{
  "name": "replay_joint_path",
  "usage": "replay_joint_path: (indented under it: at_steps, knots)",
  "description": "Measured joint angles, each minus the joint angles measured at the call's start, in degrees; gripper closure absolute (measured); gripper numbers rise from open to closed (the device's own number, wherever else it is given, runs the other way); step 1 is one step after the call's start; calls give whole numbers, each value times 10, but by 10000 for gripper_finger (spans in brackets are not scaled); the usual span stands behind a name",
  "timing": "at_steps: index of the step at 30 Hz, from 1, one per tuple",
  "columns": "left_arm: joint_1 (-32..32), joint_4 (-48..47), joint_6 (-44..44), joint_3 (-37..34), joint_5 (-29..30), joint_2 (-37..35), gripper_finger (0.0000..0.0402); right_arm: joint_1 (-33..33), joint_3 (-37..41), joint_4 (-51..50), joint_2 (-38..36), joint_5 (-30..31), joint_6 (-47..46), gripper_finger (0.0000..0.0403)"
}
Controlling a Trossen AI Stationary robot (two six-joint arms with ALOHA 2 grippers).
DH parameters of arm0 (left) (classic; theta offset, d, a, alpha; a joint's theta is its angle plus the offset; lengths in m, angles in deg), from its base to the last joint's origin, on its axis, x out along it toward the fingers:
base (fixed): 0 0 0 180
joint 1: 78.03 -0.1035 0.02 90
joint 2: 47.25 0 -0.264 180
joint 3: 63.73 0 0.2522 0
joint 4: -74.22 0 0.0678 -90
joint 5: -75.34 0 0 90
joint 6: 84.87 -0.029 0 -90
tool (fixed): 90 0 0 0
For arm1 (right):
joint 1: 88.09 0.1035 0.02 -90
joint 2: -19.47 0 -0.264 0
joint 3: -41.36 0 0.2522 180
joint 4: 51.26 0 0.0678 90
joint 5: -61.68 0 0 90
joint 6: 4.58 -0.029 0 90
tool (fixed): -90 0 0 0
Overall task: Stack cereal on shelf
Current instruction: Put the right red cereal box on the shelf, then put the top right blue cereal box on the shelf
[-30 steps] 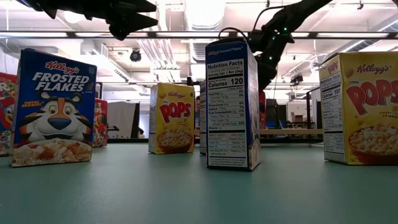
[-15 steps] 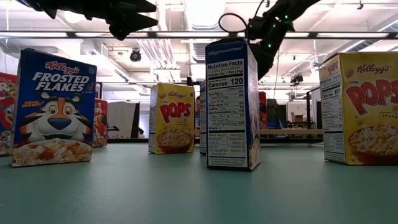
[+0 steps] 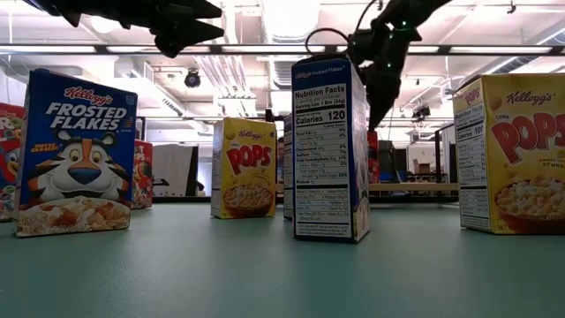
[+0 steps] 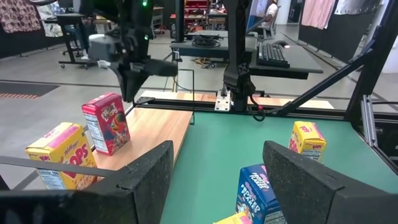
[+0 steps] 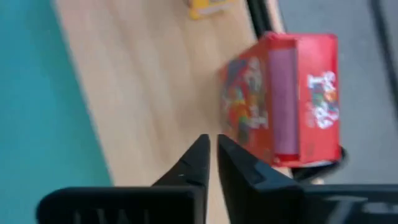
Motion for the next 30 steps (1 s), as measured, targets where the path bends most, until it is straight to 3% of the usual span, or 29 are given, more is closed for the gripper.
replay_joint_path:
  at_steps: [4,10,22,30]
  knots:
    - [0,-3,0,0,0,0,169,-1,5,19,2,55,1,390]
    - [0,-3,0,0,0,0,169,-3,5,27,2,82,11,390]
    - [0,-3,0,0,0,0,169,1,6,20,0,84,7,390]
    - [0,-3,0,0,0,0,169,51,7,1,-33,-56,-66,390]
